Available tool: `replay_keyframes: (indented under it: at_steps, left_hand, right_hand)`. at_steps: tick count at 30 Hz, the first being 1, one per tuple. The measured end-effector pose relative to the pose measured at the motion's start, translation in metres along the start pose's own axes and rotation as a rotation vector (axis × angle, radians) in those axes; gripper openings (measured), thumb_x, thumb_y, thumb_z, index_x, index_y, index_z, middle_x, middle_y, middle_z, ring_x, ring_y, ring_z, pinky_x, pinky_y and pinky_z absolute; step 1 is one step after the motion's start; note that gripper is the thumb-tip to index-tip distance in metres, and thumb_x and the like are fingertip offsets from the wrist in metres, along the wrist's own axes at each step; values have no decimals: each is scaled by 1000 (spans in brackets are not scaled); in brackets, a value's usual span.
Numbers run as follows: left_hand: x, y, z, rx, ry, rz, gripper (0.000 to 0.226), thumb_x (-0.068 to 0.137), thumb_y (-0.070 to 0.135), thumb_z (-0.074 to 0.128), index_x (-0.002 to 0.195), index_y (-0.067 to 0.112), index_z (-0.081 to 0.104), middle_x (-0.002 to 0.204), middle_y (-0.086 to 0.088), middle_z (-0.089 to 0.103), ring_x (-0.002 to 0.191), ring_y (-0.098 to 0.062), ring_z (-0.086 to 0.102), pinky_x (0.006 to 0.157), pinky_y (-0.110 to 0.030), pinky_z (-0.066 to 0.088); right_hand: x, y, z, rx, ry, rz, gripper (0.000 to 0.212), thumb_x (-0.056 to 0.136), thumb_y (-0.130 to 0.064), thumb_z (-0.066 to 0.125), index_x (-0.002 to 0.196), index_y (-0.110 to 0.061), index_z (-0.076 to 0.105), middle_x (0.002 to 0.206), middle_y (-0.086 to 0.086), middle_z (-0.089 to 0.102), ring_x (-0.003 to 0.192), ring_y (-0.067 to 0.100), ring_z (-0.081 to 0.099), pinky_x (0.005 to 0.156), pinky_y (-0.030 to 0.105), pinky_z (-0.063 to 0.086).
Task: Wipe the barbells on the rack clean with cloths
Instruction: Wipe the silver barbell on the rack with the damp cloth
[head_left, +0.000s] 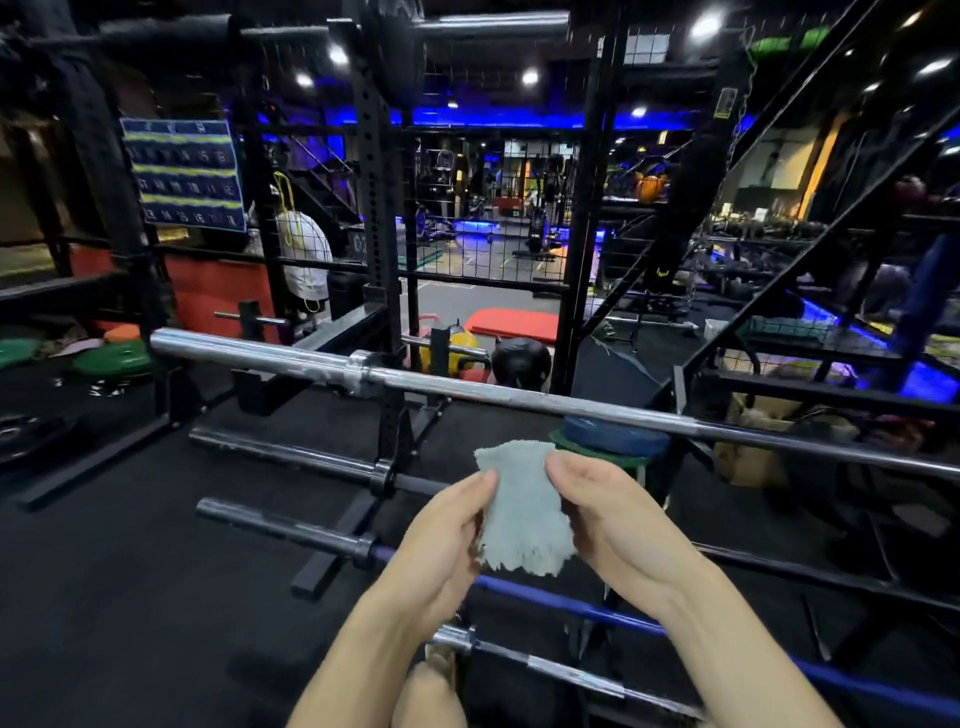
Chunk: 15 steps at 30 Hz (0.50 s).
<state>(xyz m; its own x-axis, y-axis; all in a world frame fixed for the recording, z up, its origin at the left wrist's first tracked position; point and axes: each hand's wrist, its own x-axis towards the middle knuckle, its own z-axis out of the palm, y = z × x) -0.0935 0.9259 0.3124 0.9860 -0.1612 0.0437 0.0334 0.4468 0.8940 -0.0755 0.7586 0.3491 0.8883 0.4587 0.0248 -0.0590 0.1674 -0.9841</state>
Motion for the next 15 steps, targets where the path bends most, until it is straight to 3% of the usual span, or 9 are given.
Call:
replay_keyframes:
  at_steps: [3,6,10,15]
  left_hand:
    - [28,-10,-4,77,23,-7,45,97,36,48,131,11,65,126,-14,71,118,-30,67,101,-49,52]
    - [52,-18,-13,106,58,1,39,101,28,49,134,12,62,126,-13,71,121,-32,65,104,-47,51]
    - [79,-20,-30,26,67,31,31,95,30,65,118,11,74,123,-19,71,114,-33,69,94,-40,58]
    - [105,-22,-54,70,-48,38,61,73,50,87,118,10,73,115,-18,71,101,-25,68,86,-34,56]
  right_hand:
    - [28,11,-12,-6,29,-25,33,103,-31,51,115,-12,76,117,17,73,101,23,68,88,35,53]
    - [53,22,-23,12,26,-17,32,101,-32,52,111,-14,77,112,14,74,97,20,68,83,31,55]
    - [84,31,-37,41,94,-17,25,104,-24,52,112,-11,72,107,12,75,92,19,68,76,29,55]
    - [117,42,-42,-56,161,-29,11,101,-23,60,104,-15,67,88,15,71,73,21,60,60,30,45]
